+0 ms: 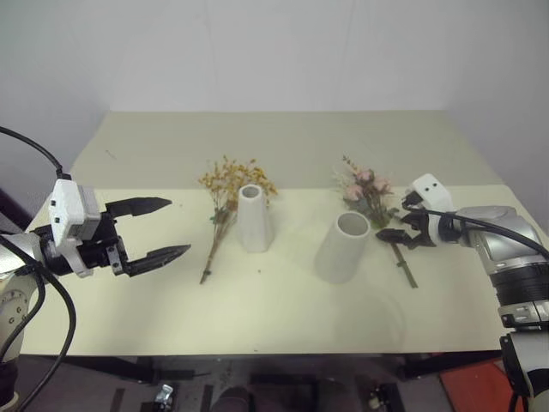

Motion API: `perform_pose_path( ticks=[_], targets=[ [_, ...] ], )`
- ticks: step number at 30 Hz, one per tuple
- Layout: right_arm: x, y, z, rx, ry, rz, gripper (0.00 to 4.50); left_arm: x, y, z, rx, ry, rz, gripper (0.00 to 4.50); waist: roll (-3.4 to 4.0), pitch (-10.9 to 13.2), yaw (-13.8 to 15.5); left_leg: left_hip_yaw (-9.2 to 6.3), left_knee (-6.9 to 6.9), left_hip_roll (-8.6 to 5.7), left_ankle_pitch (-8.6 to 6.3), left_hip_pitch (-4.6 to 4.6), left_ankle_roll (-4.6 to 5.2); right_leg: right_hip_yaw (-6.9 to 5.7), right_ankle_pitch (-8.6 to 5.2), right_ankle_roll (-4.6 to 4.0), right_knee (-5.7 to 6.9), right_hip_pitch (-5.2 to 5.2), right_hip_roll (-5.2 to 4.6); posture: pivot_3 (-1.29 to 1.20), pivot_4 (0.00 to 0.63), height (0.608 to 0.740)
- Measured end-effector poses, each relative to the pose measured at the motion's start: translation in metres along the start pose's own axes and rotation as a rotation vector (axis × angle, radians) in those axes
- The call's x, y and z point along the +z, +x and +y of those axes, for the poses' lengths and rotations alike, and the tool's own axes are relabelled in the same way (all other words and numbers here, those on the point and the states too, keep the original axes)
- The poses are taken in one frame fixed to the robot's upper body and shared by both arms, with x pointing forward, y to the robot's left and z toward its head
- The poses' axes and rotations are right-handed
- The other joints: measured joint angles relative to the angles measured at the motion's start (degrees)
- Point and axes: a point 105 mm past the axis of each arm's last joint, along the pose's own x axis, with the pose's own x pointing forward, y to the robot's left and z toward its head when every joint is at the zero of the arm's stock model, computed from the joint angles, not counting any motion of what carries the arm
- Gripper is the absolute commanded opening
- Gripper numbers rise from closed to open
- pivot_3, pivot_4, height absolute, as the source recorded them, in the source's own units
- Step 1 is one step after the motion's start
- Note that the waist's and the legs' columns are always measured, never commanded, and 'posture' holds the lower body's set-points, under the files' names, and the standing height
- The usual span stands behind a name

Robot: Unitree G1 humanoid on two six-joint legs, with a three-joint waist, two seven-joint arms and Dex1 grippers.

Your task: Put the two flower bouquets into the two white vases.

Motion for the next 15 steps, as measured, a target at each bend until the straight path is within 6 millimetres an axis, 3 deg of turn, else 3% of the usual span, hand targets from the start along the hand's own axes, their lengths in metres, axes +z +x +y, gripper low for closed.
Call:
perform_pose_path(
  ticks=[7, 15],
  targets=[
    [0.019, -0.008, 0.007, 0.015, -0.052, -0.076, 4.48, -0.046, 0.004, 0.016, 0.151, -0.132, 0.295, 4.50, 0.00, 0.00, -0.13, -0.04, 0.00, 0.00, 0.00, -0.02, 0.00, 0.00, 0.00, 0.01, 0.00, -0.01, 0.02, 0.00, 0.150, 0.740],
    [0.047, -0.029, -0.002, 0.027, -0.137, -0.264, 4.48, -0.055, 0.005, 0.023, 0.221, -0.213, 0.414, 4.50, 0.00, 0.00, -0.09, -0.02, -0.01, 0.00, 0.00, -0.02, 0.00, 0.00, 0.00, 0.01, -0.01, -0.03, 0.02, 0.00, 0.150, 0.740]
  ],
)
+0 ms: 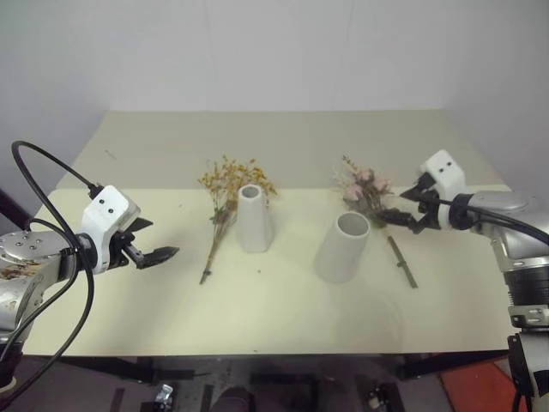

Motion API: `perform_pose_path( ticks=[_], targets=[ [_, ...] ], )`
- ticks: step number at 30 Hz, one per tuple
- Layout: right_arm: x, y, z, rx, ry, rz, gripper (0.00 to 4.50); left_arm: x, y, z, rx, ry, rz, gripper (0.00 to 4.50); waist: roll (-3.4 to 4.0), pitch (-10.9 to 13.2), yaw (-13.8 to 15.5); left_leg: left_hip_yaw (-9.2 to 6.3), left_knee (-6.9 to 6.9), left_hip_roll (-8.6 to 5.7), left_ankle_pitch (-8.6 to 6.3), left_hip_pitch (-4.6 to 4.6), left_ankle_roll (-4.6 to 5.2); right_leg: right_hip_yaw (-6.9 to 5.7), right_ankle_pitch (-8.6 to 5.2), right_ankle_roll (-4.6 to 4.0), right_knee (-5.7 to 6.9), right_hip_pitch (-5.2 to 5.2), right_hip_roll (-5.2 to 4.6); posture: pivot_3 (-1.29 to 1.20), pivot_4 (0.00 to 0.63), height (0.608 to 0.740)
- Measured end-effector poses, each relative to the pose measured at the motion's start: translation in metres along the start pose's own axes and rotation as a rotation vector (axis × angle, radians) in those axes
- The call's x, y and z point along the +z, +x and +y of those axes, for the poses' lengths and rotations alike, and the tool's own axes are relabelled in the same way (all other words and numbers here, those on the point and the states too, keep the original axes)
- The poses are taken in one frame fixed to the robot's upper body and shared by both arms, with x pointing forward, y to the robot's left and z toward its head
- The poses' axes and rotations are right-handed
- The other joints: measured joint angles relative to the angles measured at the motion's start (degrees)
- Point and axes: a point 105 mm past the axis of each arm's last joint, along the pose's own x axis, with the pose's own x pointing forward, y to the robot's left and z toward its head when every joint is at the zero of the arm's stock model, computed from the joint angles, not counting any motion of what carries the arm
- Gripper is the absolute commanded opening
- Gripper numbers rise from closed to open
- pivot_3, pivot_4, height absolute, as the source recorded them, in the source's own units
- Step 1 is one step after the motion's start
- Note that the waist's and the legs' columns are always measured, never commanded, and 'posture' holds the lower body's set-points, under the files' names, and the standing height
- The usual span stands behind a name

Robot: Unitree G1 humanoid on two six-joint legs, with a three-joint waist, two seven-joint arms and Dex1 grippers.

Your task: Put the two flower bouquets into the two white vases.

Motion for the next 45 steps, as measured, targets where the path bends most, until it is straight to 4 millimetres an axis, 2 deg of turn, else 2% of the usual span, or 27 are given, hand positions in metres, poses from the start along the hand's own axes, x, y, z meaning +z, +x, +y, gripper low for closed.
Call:
perform_pose_path(
  ticks=[4, 8, 11, 15, 18, 23, 28, 34, 40, 43, 45],
  targets=[
    [0.032, -0.012, 0.000, 0.061, -0.072, -0.178, 4.48, 0.002, 0.000, -0.002, 0.000, 0.008, -0.006, 4.50, 0.00, 0.00, -0.20, 0.00, -0.01, 0.02, 0.00, 0.02, 0.00, 0.00, 0.00, 0.00, 0.02, 0.01, 0.01, 0.00, 0.150, 0.740],
    [0.054, -0.024, 0.014, 0.203, -0.118, -0.321, 4.48, 0.003, 0.003, -0.004, -0.003, 0.010, -0.011, 4.50, 0.00, 0.00, -0.18, -0.01, 0.00, 0.01, 0.00, 0.02, 0.00, 0.00, 0.00, 0.00, 0.01, 0.02, 0.00, 0.00, 0.150, 0.740],
    [0.062, -0.030, 0.024, 0.283, -0.154, -0.372, 4.48, 0.007, 0.008, -0.003, -0.005, -0.001, -0.006, 4.50, 0.00, 0.00, -0.09, -0.01, 0.00, 0.01, 0.00, 0.01, 0.00, 0.00, 0.00, 0.00, 0.03, 0.03, 0.00, 0.00, 0.150, 0.740],
    [0.069, -0.037, 0.033, 0.333, -0.189, -0.406, 4.48, 0.006, 0.022, 0.007, 0.029, -0.108, 0.089, 4.50, 0.00, 0.00, 0.25, -0.03, 0.01, -0.02, 0.00, 0.02, 0.00, -0.01, 0.01, 0.01, 0.15, 0.04, 0.00, 0.00, 0.150, 0.740],
    [0.071, -0.040, 0.037, 0.358, -0.202, -0.421, 4.48, 0.006, 0.035, 0.001, 0.000, -0.186, 0.171, 4.50, 0.00, 0.00, 0.24, -0.03, 0.01, -0.03, 0.00, -0.01, 0.00, -0.01, 0.01, 0.02, 0.27, 0.04, 0.00, 0.00, 0.150, 0.740],
    [0.072, -0.042, 0.046, 0.401, -0.224, -0.427, 4.48, 0.022, 0.051, -0.002, -0.030, -0.319, 0.211, 4.50, -0.01, 0.01, 0.26, -0.04, 0.01, -0.04, 0.01, -0.05, -0.01, -0.02, 0.01, 0.02, 0.24, 0.03, 0.00, 0.00, 0.150, 0.740],
    [0.071, -0.044, 0.047, 0.408, -0.231, -0.423, 4.48, 0.027, 0.066, -0.010, -0.041, -0.377, 0.268, 4.50, -0.02, 0.01, 0.07, -0.06, 0.02, -0.04, 0.03, -0.04, -0.04, -0.01, 0.01, 0.02, 0.25, 0.02, 0.00, 0.00, 0.150, 0.740],
    [0.072, -0.045, 0.049, 0.412, -0.245, -0.423, 4.48, 0.019, 0.079, -0.019, -0.018, -0.372, 0.389, 4.50, -0.02, 0.01, 0.09, -0.07, 0.04, -0.05, 0.03, -0.05, -0.05, 0.00, 0.01, 0.02, 0.27, 0.02, 0.00, 0.00, 0.150, 0.740],
    [0.073, -0.046, 0.051, 0.420, -0.244, -0.432, 4.48, 0.014, 0.091, -0.031, -0.045, -0.401, 0.429, 4.50, -0.02, 0.01, 0.26, -0.09, 0.05, -0.05, 0.04, -0.05, -0.06, 0.00, 0.01, 0.02, 0.26, 0.02, 0.00, 0.00, 0.150, 0.740],
    [0.071, -0.046, 0.052, 0.424, -0.238, -0.430, 4.50, 0.012, 0.100, -0.039, -0.065, -0.411, 0.447, 3.92, -0.02, 0.01, 0.27, -0.08, 0.07, -0.06, 0.04, -0.06, -0.06, 0.00, 0.01, 0.02, 0.26, 0.02, -0.01, 0.00, 0.150, 0.740],
    [0.071, -0.046, 0.053, 0.425, -0.238, -0.431, 4.50, 0.008, 0.104, -0.041, -0.064, -0.422, 0.462, 3.36, -0.02, 0.01, 0.18, -0.09, 0.07, -0.06, 0.04, -0.05, -0.06, 0.00, 0.01, 0.02, 0.26, 0.02, -0.01, 0.00, 0.150, 0.740]
  ],
)
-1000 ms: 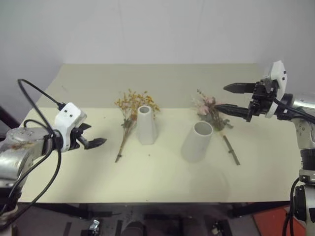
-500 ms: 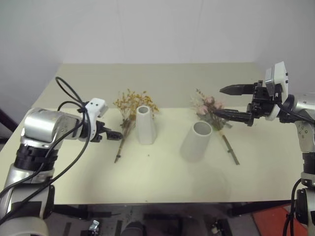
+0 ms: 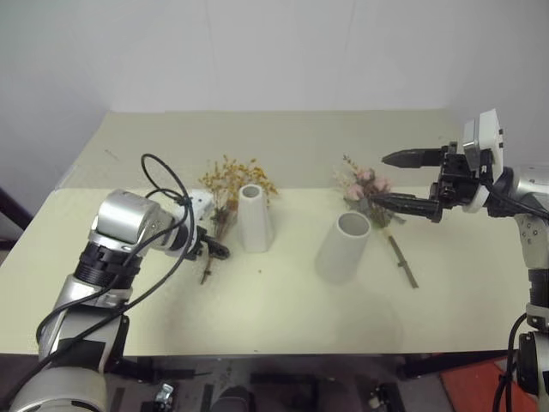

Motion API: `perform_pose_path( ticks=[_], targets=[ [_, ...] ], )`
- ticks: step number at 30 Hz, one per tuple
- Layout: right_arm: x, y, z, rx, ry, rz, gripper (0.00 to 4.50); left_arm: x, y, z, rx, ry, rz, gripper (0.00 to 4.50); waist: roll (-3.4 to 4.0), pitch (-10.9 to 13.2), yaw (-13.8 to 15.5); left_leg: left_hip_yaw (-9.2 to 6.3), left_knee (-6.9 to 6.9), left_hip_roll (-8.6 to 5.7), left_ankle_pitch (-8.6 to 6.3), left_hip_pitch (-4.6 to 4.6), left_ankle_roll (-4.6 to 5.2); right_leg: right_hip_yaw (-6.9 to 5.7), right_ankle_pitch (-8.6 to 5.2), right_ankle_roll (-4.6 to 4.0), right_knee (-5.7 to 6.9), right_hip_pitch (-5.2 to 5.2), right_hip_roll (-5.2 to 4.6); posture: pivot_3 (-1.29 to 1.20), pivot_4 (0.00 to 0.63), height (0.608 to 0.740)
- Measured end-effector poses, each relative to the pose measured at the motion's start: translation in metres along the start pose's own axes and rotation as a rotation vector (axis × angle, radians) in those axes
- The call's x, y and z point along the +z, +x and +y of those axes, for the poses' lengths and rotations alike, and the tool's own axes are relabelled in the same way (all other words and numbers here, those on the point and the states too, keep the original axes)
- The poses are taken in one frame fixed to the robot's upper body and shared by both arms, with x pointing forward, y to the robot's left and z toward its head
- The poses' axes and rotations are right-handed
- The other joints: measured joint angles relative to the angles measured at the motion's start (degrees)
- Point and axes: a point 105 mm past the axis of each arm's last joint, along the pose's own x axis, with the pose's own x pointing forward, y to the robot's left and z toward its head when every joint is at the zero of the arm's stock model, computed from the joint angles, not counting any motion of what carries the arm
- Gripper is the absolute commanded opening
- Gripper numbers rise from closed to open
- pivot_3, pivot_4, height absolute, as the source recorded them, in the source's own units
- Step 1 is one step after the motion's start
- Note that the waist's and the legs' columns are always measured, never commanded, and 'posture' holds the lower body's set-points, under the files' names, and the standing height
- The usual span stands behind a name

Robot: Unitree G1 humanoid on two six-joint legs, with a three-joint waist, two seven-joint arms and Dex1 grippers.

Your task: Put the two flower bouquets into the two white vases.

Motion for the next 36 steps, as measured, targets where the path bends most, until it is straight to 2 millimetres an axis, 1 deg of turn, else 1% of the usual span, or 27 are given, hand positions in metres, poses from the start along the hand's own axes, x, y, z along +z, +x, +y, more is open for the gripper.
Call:
perform_pose_path(
  ticks=[1, 2, 6, 9, 10, 11, 14, 16, 18, 19, 21, 24, 26, 28, 31, 36],
  targets=[
    [0.000, 0.000, 0.000, 0.002, 0.001, -0.002, 4.50, 0.000, 0.000, 0.001, 0.011, -0.001, 0.001, 2.97, 0.00, 0.00, -0.03, -0.01, 0.00, 0.00, 0.00, 0.00, 0.00, 0.00, 0.00, 0.00, 0.00, 0.00, 0.00, 0.00, 0.150, 0.740],
    [0.000, 0.000, 0.001, 0.004, 0.002, -0.005, 4.50, 0.000, 0.000, 0.003, 0.018, -0.003, 0.002, 2.72, 0.00, 0.00, -0.03, -0.01, 0.00, 0.00, 0.00, 0.01, -0.01, 0.00, 0.00, 0.00, 0.00, 0.00, 0.00, 0.00, 0.150, 0.740],
    [0.002, 0.001, 0.002, 0.010, 0.001, -0.011, 4.50, -0.001, 0.001, 0.005, 0.035, -0.008, 0.006, 1.41, 0.00, 0.00, 0.10, -0.02, 0.00, -0.01, 0.01, 0.01, -0.02, 0.01, 0.00, 0.00, -0.01, 0.01, -0.01, 0.00, 0.150, 0.740],
    [0.001, 0.001, 0.002, 0.009, 0.002, -0.011, 4.50, -0.002, 0.000, 0.013, 0.071, -0.027, 0.007, 0.43, 0.00, 0.00, 0.08, -0.02, 0.00, -0.01, 0.01, 0.01, -0.02, 0.01, 0.00, 0.00, -0.01, 0.00, -0.01, 0.00, 0.150, 0.740],
    [0.001, 0.001, 0.002, 0.009, 0.002, -0.011, 4.50, -0.002, 0.000, 0.017, 0.089, -0.038, 0.006, 0.13, 0.00, 0.00, 0.06, -0.02, 0.00, -0.01, 0.01, 0.01, -0.02, 0.00, 0.00, 0.00, -0.01, 0.00, -0.01, 0.00, 0.150, 0.740],
    [0.001, 0.001, 0.002, 0.008, 0.002, -0.011, 4.50, -0.002, -0.001, 0.022, 0.112, -0.052, -0.001, 0.02, 0.00, 0.00, 0.05, -0.02, 0.00, -0.01, 0.01, 0.01, -0.02, 0.01, 0.00, 0.00, -0.01, 0.00, -0.01, 0.00, 0.150, 0.740],
    [0.001, 0.001, 0.002, 0.008, 0.003, -0.011, 4.50, 0.000, -0.004, 0.034, 0.167, -0.086, -0.023, 0.02, 0.00, 0.00, 0.10, -0.03, 0.00, -0.01, 0.01, 0.01, -0.02, 0.01, 0.00, 0.00, -0.01, 0.00, -0.01, 0.00, 0.150, 0.740],
    [0.001, 0.001, 0.002, 0.009, 0.003, -0.011, 4.50, 0.008, -0.007, 0.040, 0.203, -0.099, -0.085, 0.02, -0.01, 0.00, 0.19, -0.05, 0.01, -0.01, 0.02, -0.02, -0.03, 0.00, 0.00, 0.00, -0.01, -0.01, -0.02, 0.00, 0.150, 0.740],
    [0.001, 0.001, 0.003, 0.011, 0.004, -0.011, 4.50, 0.024, -0.017, 0.047, 0.237, -0.079, -0.222, 0.02, 0.00, 0.00, 0.19, -0.09, 0.01, -0.01, 0.04, -0.03, -0.07, 0.00, 0.01, 0.00, -0.01, -0.03, -0.04, 0.00, 0.150, 0.740],
    [0.001, 0.001, 0.003, 0.012, 0.005, -0.011, 4.50, 0.033, -0.022, 0.050, 0.260, -0.057, -0.318, 0.02, 0.00, 0.00, 0.15, -0.14, 0.00, 0.00, 0.16, -0.03, -0.28, 0.02, 0.01, 0.00, -0.02, -0.06, -0.08, 0.00, 0.150, 0.740],
    [-0.002, 0.001, 0.004, 0.014, 0.016, -0.006, 4.50, 0.049, -0.035, 0.051, 0.277, -0.018, -0.493, 0.02, -0.01, 0.00, 0.22, -0.22, 0.00, -0.01, 0.19, -0.09, -0.34, 0.02, 0.01, 0.01, -0.05, -0.06, -0.10, 0.00, 0.150, 0.740],
    [-0.003, 0.001, 0.005, 0.020, 0.024, -0.003, 4.50, 0.071, -0.062, 0.046, 0.234, 0.041, -0.735, 0.02, -0.01, 0.00, 0.27, -0.29, 0.01, -0.04, 0.19, -0.13, -0.33, 0.02, 0.03, 0.04, -0.08, -0.11, -0.15, 0.00, 0.150, 0.740],
    [-0.004, 0.000, 0.005, 0.021, 0.027, -0.002, 4.50, 0.084, -0.084, 0.037, 0.176, 0.071, -0.888, 0.02, 0.00, 0.00, 0.32, -0.32, 0.01, -0.05, 0.16, -0.13, -0.29, 0.02, 0.04, 0.04, -0.11, -0.10, -0.15, 0.00, 0.150, 0.740],
    [-0.006, 0.000, 0.007, 0.023, 0.032, 0.002, 4.50, 0.094, -0.100, 0.027, 0.074, 0.060, -1.012, 0.02, -0.01, 0.00, 0.32, -0.33, 0.01, -0.06, 0.10, -0.13, -0.18, 0.01, 0.04, 0.04, -0.11, -0.09, -0.16, 0.00, 0.150, 0.740],
    [-0.011, 0.000, 0.009, 0.025, 0.046, 0.011, 4.50, 0.101, -0.119, 0.014, -0.078, 0.056, -1.120, 0.02, -0.01, 0.00, 0.29, -0.32, 0.04, -0.07, 0.05, -0.13, -0.09, 0.01, 0.04, 0.05, -0.07, -0.09, -0.16, 0.00, 0.150, 0.740],
    [-0.009, 0.001, 0.013, 0.030, 0.039, 0.007, 4.50, 0.116, -0.156, -0.008, -0.304, 0.102, -1.273, 0.02, -0.01, 0.00, 0.28, -0.30, 0.09, -0.07, 0.03, -0.12, -0.06, 0.00, 0.04, 0.06, -0.06, -0.06, -0.14, 0.00, 0.150, 0.740]
  ],
)
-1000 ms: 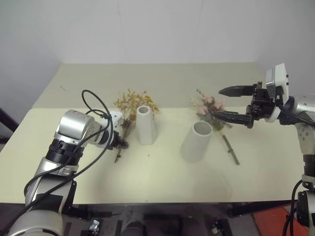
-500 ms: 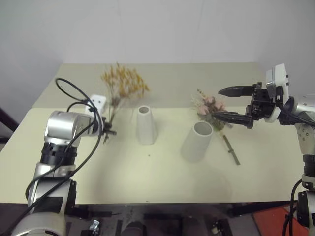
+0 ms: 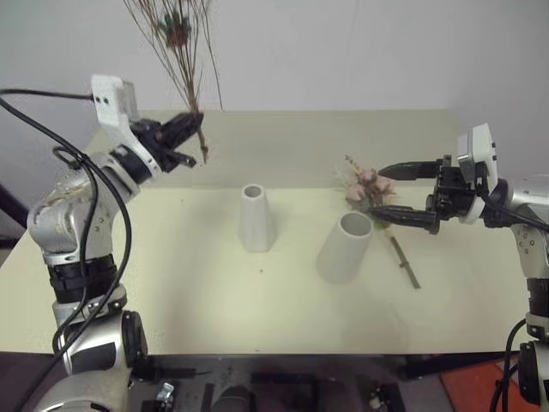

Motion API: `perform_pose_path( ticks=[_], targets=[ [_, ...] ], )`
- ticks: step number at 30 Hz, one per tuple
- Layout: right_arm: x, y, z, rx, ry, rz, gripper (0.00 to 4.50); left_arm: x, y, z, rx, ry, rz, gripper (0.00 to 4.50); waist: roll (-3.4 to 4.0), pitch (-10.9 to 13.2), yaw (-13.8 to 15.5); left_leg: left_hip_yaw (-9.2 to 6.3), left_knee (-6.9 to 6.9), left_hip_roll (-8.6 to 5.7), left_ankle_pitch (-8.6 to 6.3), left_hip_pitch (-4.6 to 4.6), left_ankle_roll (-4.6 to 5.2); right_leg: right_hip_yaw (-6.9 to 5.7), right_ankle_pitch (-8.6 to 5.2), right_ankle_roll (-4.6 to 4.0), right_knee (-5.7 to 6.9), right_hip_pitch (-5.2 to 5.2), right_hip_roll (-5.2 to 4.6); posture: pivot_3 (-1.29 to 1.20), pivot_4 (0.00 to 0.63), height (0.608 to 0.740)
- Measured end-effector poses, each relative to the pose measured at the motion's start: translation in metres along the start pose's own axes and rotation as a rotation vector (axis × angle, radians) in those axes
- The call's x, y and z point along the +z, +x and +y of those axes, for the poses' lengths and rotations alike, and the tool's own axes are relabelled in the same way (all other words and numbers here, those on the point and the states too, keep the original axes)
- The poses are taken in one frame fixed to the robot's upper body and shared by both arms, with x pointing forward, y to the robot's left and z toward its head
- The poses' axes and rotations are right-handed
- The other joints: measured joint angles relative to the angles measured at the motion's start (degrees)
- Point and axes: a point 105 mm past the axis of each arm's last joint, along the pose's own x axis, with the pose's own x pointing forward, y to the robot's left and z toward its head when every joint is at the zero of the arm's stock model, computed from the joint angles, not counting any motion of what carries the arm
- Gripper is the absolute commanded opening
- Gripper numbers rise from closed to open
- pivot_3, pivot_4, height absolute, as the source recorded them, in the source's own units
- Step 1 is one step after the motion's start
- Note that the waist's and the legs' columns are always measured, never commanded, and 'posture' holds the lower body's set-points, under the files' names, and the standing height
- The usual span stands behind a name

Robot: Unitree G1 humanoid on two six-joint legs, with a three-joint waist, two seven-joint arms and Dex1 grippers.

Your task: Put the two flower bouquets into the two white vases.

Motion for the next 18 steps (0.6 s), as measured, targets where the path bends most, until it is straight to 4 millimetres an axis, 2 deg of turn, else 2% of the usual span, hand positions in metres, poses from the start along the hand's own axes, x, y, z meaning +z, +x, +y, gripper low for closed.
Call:
perform_pose_path(
  ticks=[3, 10, 18],
  targets=[
    [-0.002, 0.000, 0.003, -0.003, 0.010, -0.006, 4.50, 0.005, 0.004, -0.007, -0.071, -0.052, -0.022, 0.02, 0.00, 0.00, -0.02, 0.01, 0.03, 0.00, -0.01, 0.02, 0.01, -0.01, 0.00, 0.00, 0.01, 0.04, 0.01, 0.00, 0.150, 0.740],
    [-0.002, 0.000, 0.007, -0.022, 0.011, -0.011, 4.50, -0.024, 0.015, -0.016, -0.166, -0.170, 0.080, 0.02, 0.00, 0.00, -0.02, 0.01, 0.20, 0.00, -0.04, 0.00, 0.07, -0.02, 0.00, 0.00, 0.02, 0.06, 0.04, 0.00, 0.150, 0.740],
    [0.000, -0.003, 0.011, -0.044, 0.015, -0.033, 4.50, -0.032, 0.029, -0.023, -0.237, -0.191, 0.117, 0.02, 0.00, 0.00, -0.01, 0.04, 0.33, -0.01, -0.08, -0.02, 0.14, -0.02, 0.01, 0.02, -0.01, 0.11, 0.04, 0.00, 0.150, 0.740]
  ],
)
